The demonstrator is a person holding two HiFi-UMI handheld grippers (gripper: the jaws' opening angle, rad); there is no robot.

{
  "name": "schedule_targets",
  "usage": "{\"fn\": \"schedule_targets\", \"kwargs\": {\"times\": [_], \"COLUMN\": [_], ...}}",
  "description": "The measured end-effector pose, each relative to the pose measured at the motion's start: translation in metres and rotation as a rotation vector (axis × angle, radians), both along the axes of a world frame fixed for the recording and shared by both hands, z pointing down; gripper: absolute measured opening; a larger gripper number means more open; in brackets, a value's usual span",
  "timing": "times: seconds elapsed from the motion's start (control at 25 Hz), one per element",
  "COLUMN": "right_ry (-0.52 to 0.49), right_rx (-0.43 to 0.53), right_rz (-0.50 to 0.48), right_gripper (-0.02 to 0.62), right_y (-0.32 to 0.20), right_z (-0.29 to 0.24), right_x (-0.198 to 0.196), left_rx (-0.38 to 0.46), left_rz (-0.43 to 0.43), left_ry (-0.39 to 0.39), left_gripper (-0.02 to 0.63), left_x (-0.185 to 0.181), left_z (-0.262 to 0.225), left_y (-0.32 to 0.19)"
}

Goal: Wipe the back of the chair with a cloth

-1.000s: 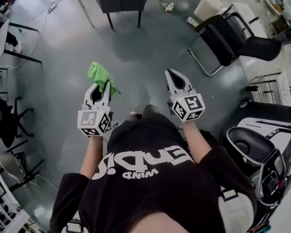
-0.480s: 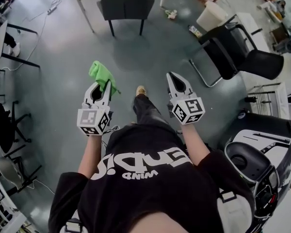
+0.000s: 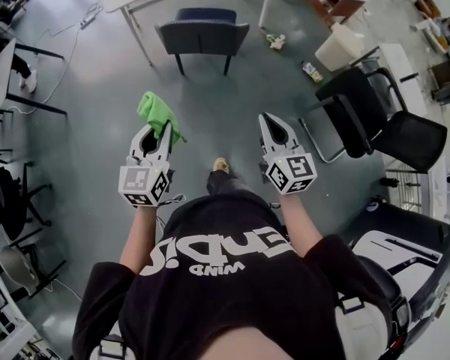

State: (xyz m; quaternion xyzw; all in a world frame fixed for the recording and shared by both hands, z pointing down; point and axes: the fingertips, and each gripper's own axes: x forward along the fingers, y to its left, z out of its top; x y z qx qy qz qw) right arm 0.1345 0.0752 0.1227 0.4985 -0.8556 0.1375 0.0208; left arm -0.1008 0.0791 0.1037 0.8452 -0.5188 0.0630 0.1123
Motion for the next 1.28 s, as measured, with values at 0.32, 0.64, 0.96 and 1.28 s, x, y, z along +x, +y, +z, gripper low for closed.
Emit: {"fn": "schedule_targets", "kwargs": {"times": [0.32,0.64,0.96,1.28], "right_ry": [-0.009,-0.016,-0.030,-0.025], "right_rx": [-0.009,-0.015,-0.023,-0.015], "right_rz": [-0.035,-0.032,0.038,0.054], "right_gripper": [-0.003,-0.003,-0.003,-0.003], "right_y": [-0.069,-0.113,-0.155,-0.187], "right_z": [0.006,0.008,0.019,0.060], "right_x": [0.004,-0.019,-0.037,-0.045], "left_rx": [0.003,0.014,0.007,-0.001], "left_rz": [-0.040,-0.012,0.043,0.080], "left_ry": [-0.006,-0.020,-0.022,-0.008], "left_gripper": [0.064,0.064,0.064,0.064], "left_x": [0.003,-0.014,-0.029,-0.032], "left_z": [-0.002,-0.005,0.011,0.053], "left_y": [-0.067,-0.119,-0.176,-0.215]}}
